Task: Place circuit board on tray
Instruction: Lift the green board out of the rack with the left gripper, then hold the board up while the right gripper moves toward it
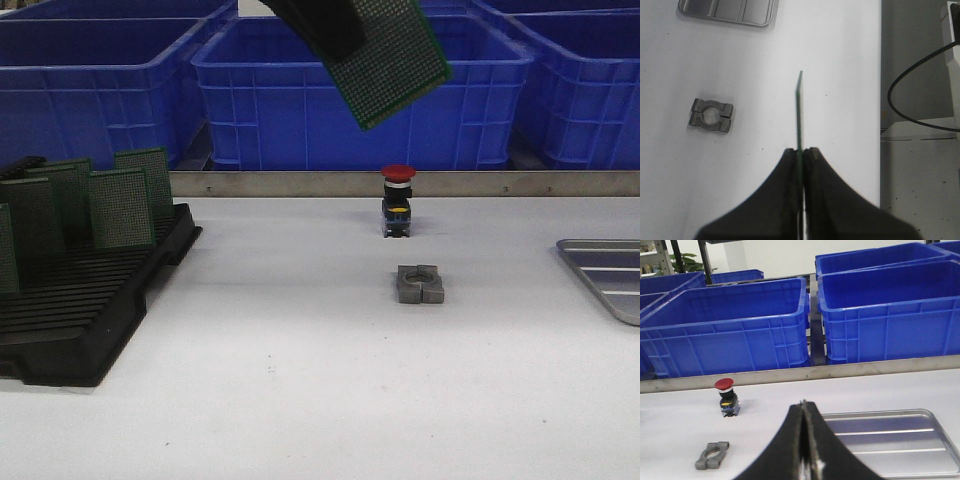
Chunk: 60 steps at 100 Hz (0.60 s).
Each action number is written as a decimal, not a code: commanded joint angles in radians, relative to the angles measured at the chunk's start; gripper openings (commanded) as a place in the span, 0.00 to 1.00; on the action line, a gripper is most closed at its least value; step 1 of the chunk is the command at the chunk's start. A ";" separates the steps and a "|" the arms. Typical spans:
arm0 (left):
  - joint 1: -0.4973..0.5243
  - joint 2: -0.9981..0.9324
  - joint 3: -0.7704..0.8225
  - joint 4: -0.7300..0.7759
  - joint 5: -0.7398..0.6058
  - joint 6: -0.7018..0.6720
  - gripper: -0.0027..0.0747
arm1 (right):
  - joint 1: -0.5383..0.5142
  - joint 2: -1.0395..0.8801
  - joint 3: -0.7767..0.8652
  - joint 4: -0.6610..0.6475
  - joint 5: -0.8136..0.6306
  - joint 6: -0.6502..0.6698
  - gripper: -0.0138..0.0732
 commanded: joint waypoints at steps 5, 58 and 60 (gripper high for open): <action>-0.008 -0.052 -0.030 -0.061 0.039 -0.013 0.01 | 0.004 0.022 -0.194 0.037 0.180 0.004 0.08; -0.008 -0.052 -0.030 -0.080 0.039 -0.031 0.01 | 0.004 0.438 -0.534 0.109 0.555 0.002 0.08; -0.008 -0.052 -0.030 -0.080 0.039 -0.031 0.01 | 0.004 0.442 -0.534 0.109 0.552 0.002 0.08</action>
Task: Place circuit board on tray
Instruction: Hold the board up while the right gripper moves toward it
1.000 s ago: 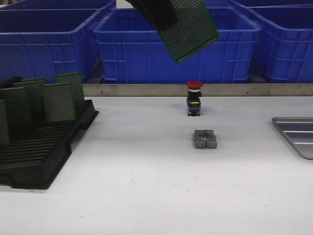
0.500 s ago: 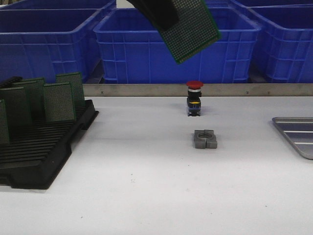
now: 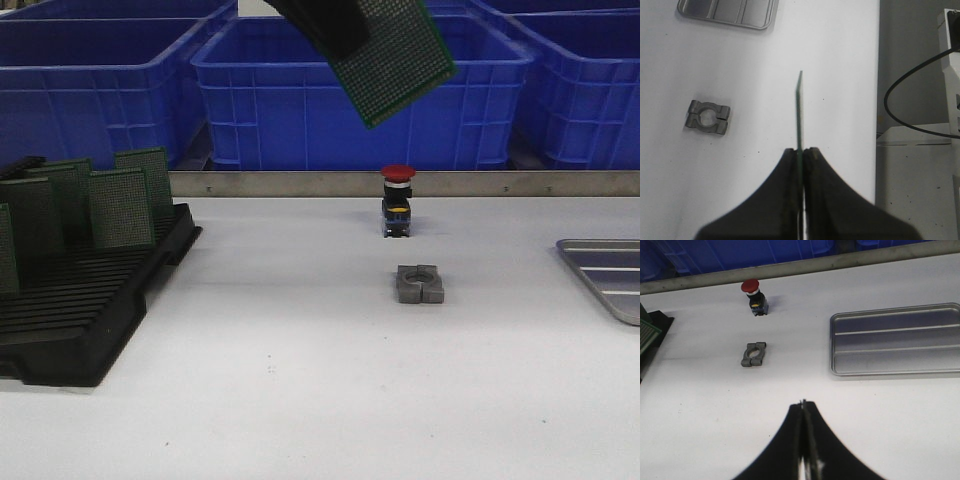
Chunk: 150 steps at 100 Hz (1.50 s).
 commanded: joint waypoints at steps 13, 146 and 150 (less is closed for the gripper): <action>-0.008 -0.052 -0.030 -0.064 0.039 -0.013 0.01 | 0.004 0.043 -0.033 0.017 -0.070 -0.003 0.08; -0.008 -0.052 -0.030 -0.064 0.039 -0.013 0.01 | 0.004 0.623 -0.216 0.701 0.003 -1.163 0.82; -0.008 -0.052 -0.030 -0.064 0.039 -0.013 0.01 | 0.004 0.664 -0.234 0.730 0.034 -1.225 0.82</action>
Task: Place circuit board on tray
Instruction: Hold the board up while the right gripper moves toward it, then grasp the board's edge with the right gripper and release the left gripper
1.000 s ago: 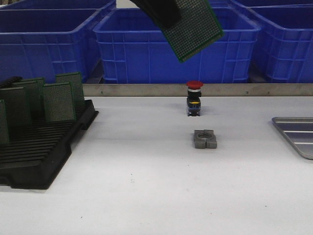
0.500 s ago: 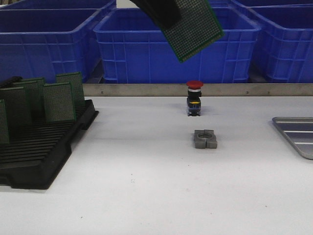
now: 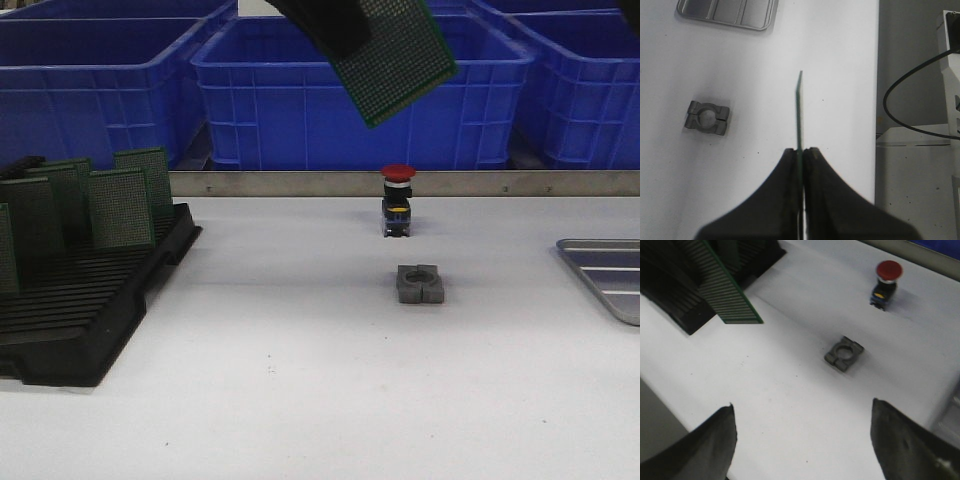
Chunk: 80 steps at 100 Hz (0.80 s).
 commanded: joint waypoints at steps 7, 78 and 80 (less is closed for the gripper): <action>-0.008 -0.052 -0.030 -0.062 0.039 -0.012 0.01 | 0.004 0.127 -0.108 0.166 0.065 -0.261 0.82; -0.008 -0.052 -0.030 -0.062 0.039 -0.012 0.01 | 0.116 0.453 -0.354 0.256 0.286 -0.447 0.82; -0.008 -0.052 -0.030 -0.062 0.039 -0.012 0.01 | 0.124 0.456 -0.354 0.256 0.280 -0.447 0.82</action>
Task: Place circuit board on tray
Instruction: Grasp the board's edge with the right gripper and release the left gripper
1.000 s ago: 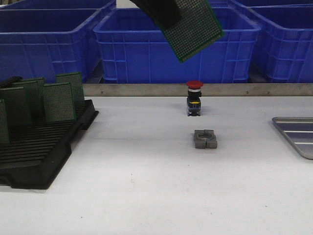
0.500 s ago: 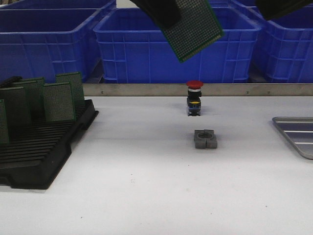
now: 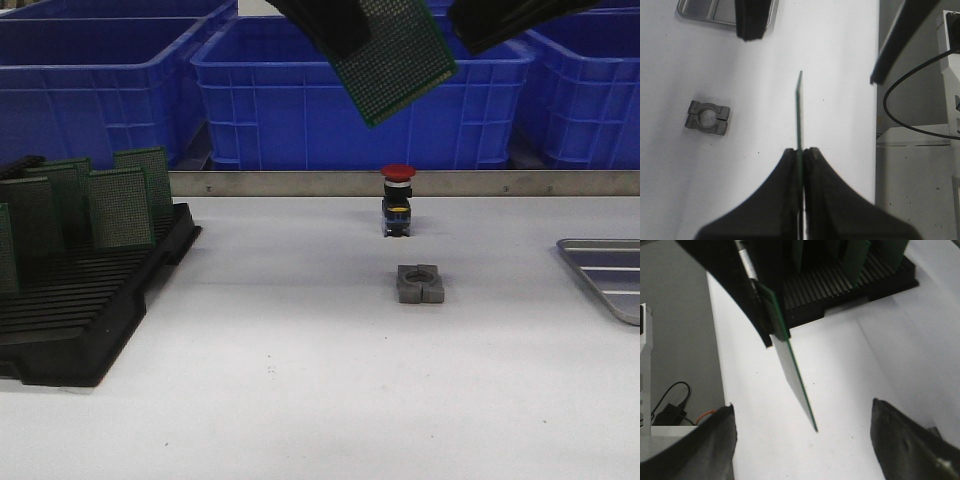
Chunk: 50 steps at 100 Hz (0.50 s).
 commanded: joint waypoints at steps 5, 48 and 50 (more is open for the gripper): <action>-0.008 -0.052 -0.030 -0.062 0.039 -0.012 0.01 | 0.044 -0.008 -0.033 0.071 -0.017 -0.026 0.82; -0.021 -0.052 -0.030 -0.062 0.039 -0.012 0.01 | 0.087 0.022 -0.034 0.080 -0.046 -0.026 0.51; -0.021 -0.052 -0.030 -0.062 0.039 -0.012 0.01 | 0.087 0.022 -0.034 0.080 -0.046 -0.026 0.47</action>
